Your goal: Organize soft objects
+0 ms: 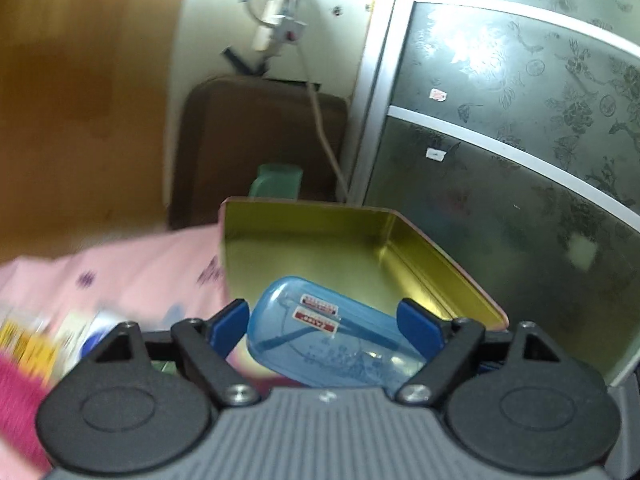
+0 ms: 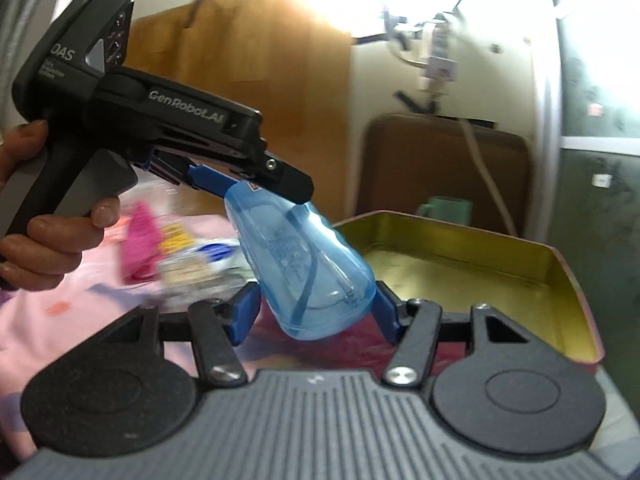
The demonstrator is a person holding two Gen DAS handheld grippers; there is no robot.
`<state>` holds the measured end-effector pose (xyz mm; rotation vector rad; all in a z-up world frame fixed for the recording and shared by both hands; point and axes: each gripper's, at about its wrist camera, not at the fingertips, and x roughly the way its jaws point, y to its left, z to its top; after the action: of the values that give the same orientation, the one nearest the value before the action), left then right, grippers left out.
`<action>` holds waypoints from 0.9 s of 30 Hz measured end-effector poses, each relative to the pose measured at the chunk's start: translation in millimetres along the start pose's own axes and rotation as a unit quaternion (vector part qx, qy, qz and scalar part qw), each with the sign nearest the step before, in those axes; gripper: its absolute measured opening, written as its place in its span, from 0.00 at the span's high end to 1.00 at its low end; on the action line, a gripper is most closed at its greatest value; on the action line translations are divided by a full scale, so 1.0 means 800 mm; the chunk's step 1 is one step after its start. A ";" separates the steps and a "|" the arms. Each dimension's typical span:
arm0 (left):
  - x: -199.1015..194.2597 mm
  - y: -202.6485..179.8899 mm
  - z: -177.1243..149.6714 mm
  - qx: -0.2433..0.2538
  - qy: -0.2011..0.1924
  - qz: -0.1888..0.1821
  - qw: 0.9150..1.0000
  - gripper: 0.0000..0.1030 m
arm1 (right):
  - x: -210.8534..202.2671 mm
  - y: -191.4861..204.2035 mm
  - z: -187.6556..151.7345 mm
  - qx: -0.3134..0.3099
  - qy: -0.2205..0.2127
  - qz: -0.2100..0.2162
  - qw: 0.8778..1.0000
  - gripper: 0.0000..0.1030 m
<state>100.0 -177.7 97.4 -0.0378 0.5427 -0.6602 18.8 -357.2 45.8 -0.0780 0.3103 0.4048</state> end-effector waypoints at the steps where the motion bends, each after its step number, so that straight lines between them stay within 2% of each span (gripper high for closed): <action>1: 0.015 -0.006 0.008 0.005 -0.002 0.001 1.000 0.19 | 0.005 -0.011 0.001 0.005 0.001 -0.008 1.000 0.39; 5: 0.074 -0.018 0.031 -0.005 0.003 0.000 1.000 0.17 | 0.031 -0.046 0.002 0.019 0.011 -0.042 0.999 0.39; 9: 0.119 -0.023 0.034 -0.017 0.028 0.019 0.999 0.17 | 0.051 -0.065 0.000 0.019 0.024 -0.144 0.989 0.38; 10: 0.121 -0.025 0.030 -0.015 0.030 0.027 0.999 0.17 | 0.049 -0.070 -0.001 0.034 0.023 -0.149 0.988 0.38; 13: 0.094 -0.021 0.014 -0.013 0.016 0.020 1.000 0.16 | 0.028 -0.072 -0.006 0.087 -0.007 -0.125 0.988 0.38; 16: 0.042 -0.009 -0.010 -0.008 -0.010 0.022 1.000 0.14 | 0.019 -0.053 -0.009 0.099 -0.026 -0.104 0.989 0.38; 19: -0.015 0.018 -0.041 -0.020 -0.023 0.037 0.999 0.12 | 0.019 -0.024 -0.008 0.115 -0.024 -0.036 0.992 0.34; 21: -0.050 0.048 -0.066 -0.030 -0.026 0.071 0.997 0.12 | 0.028 0.001 -0.008 0.115 -0.007 0.013 0.993 0.31; 23: -0.078 0.079 -0.093 -0.042 -0.021 0.121 0.991 0.11 | 0.043 0.034 -0.008 0.099 0.020 0.051 0.994 0.29; 27: -0.113 0.142 -0.137 -0.086 0.003 0.224 0.971 0.11 | 0.083 0.092 -0.006 0.051 0.068 0.075 0.994 0.23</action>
<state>51.7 -18.9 22.3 -0.0733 0.5898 -0.1723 46.2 -265.2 19.4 0.0182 0.4716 0.5325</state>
